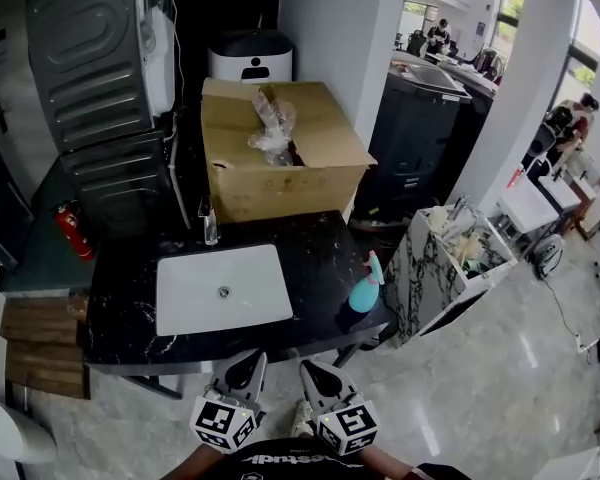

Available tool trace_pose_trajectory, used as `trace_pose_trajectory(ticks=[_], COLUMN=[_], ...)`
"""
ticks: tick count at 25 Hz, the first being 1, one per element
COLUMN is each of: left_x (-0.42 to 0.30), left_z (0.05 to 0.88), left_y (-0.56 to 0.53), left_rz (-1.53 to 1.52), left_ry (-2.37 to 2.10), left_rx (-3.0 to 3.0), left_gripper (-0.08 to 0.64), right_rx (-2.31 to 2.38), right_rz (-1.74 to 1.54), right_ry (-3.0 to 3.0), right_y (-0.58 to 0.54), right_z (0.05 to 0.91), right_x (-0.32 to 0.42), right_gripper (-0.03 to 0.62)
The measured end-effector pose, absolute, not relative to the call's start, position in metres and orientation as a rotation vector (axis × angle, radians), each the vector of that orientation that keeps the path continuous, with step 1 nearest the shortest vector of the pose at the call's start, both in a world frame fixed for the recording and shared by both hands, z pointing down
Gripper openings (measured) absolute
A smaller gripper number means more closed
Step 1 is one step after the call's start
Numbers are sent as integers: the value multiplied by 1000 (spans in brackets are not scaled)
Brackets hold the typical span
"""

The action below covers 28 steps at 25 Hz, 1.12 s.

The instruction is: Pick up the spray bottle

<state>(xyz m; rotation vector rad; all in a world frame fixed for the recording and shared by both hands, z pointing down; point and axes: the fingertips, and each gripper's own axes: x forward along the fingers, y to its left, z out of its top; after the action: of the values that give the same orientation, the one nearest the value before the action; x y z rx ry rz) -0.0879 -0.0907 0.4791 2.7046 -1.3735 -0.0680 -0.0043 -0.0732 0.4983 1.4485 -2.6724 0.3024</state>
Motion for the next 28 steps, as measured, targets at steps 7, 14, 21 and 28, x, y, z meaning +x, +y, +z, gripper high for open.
trace_pose_trajectory(ticks=[7,14,21,28], left_x=[-28,22,53,82], left_z=[462,457,463,469], left_y=[-170,-216,-242,-258], left_rz=[-78,-71,-65,-70], left_ry=[-1365,-1341,-1255,-1155], left_rx=[2764,2789,2815,2848], left_gripper=[14,15,14,15], right_rx=[1440,1490,1581,1637], right_rz=[235,237,204,171], right_ry=[-2718,-2718,-2703,-2643], right_y=[-153,-196,-215,-222], right_z=[475,473,470,471], right_x=[45,97,128,151], right_gripper=[38,38,40,56])
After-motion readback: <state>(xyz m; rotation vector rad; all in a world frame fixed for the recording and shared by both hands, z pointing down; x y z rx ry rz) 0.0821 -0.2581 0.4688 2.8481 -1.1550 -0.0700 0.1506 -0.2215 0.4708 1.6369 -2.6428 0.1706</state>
